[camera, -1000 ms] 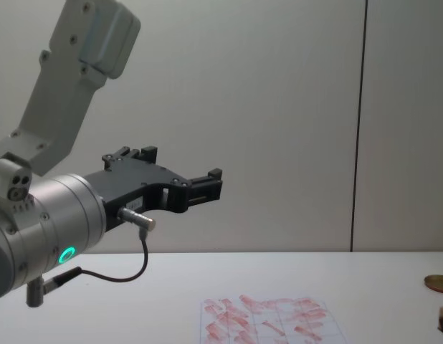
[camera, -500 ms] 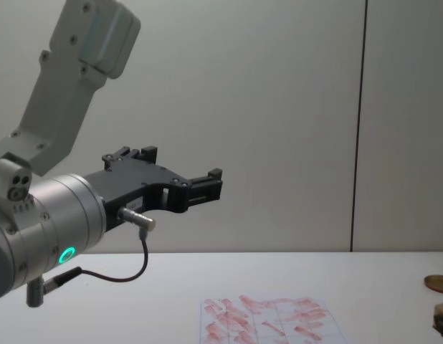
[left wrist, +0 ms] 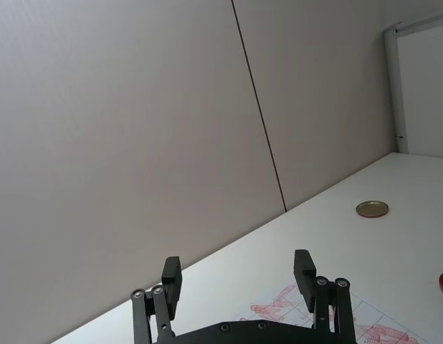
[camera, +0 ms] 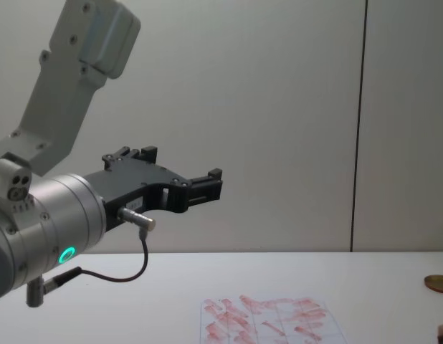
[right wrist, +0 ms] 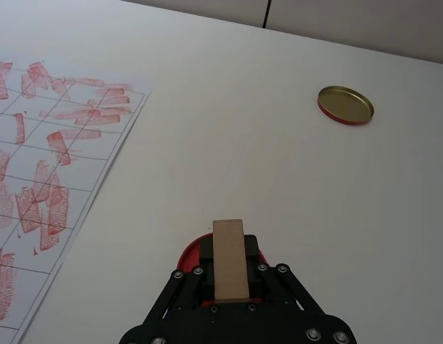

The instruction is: Use the one hand to pick up the stamp and affix it onto the A4 paper.

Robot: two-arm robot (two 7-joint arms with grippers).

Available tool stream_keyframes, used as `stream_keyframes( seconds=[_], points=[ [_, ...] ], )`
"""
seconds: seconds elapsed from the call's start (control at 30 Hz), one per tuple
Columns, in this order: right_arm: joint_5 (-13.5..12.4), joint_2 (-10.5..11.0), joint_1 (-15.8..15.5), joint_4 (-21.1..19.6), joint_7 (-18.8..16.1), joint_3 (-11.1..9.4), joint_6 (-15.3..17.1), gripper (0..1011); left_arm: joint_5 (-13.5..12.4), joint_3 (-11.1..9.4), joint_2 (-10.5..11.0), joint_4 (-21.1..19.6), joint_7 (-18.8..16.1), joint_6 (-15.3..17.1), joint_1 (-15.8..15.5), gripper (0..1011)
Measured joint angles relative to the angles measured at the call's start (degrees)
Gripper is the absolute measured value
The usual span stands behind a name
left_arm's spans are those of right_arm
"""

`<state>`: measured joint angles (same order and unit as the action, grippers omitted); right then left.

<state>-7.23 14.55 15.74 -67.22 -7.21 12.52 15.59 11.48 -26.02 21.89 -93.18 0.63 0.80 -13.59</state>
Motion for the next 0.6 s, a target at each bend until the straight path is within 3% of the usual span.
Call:
stream_keyframes(
  seconds=[0.6],
  points=[
    [0.8, -1.4, 3.0, 6.6, -0.4, 0.4, -3.1, 221, 0.0, 0.0, 0.0, 0.0, 0.0, 0.0, 0.0, 993]
  ],
)
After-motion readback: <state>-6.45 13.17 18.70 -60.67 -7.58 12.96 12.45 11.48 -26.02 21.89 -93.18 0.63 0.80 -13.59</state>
